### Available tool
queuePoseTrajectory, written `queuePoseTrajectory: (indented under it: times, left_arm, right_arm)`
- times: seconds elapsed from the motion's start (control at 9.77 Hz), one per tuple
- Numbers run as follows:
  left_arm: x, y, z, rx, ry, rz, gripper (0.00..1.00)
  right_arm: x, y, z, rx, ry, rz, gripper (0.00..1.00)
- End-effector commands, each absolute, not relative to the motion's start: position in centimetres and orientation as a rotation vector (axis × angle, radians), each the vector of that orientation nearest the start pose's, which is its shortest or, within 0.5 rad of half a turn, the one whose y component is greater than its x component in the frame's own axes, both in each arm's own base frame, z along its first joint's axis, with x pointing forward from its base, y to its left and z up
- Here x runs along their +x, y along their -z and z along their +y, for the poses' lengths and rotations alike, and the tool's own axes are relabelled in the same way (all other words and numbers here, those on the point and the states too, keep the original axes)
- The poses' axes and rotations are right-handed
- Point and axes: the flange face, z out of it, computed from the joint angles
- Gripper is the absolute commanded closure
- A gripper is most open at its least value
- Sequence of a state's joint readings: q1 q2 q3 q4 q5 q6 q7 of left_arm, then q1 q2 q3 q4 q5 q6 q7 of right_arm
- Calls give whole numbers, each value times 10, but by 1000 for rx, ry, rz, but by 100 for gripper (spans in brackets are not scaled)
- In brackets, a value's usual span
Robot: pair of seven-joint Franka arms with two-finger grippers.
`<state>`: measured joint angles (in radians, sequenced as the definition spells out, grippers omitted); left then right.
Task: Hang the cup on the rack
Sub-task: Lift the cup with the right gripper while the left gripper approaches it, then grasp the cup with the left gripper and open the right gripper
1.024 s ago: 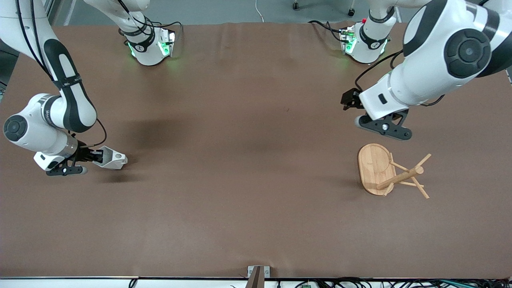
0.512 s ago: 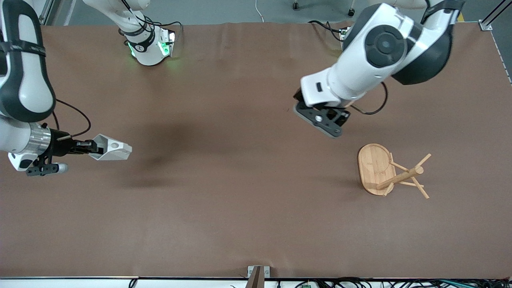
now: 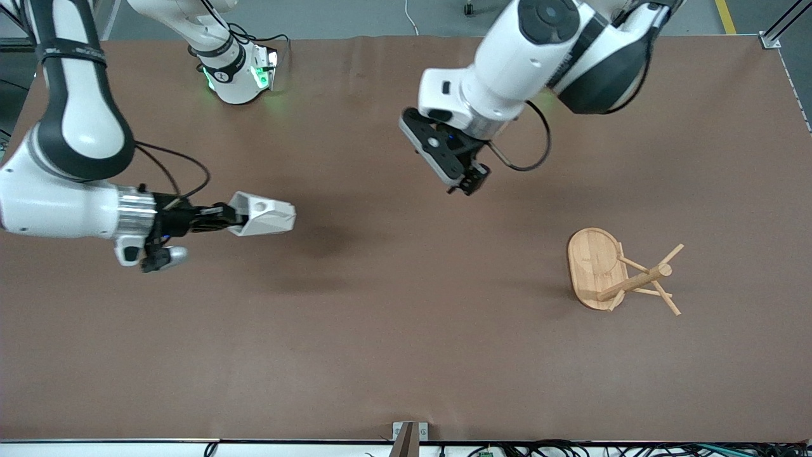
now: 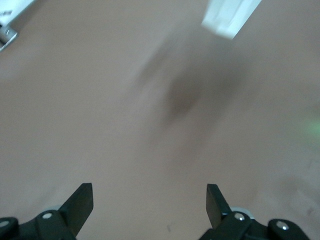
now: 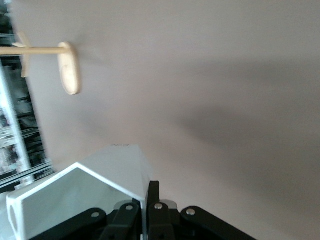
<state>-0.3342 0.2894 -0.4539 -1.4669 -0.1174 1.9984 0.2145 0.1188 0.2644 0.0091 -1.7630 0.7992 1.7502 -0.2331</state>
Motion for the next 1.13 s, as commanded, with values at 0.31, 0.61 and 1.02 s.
queuePoseTrajectory:
  times: [0.31,0.61,1.02]
  left_arm:
    - [468,-532,-512,-3032,489,1708,0]
    - [466,-524,-525,-3024,555,1755,0]
    - [478,-504,-531,-2946,659,1867,0]
  right_arm:
    - [564,-436,235,-2098,-328,-151,99]
    - [560,-444,244,-2040,-346,-155,99]
    - [552,-463,245,-1949,-381,-170,99]
